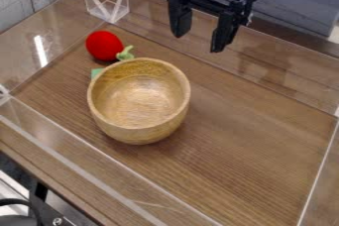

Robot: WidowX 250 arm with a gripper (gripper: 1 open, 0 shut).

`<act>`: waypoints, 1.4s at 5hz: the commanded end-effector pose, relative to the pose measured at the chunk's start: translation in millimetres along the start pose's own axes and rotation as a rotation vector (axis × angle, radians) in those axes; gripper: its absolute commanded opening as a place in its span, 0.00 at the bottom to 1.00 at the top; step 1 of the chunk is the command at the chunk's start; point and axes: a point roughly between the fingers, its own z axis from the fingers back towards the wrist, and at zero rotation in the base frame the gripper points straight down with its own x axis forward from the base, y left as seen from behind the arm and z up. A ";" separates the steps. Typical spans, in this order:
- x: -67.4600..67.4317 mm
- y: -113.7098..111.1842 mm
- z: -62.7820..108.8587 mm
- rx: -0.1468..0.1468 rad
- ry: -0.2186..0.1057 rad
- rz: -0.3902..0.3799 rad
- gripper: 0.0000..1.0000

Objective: Move the red object to the right side of the table

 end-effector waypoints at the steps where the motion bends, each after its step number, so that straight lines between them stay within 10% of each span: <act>1: -1.6 7.1 -7.6 -0.001 0.027 -0.076 1.00; 4: 0.2 97.1 -2.8 0.036 0.020 -0.490 1.00; 7: 18.1 159.4 -19.8 0.051 0.060 -0.706 1.00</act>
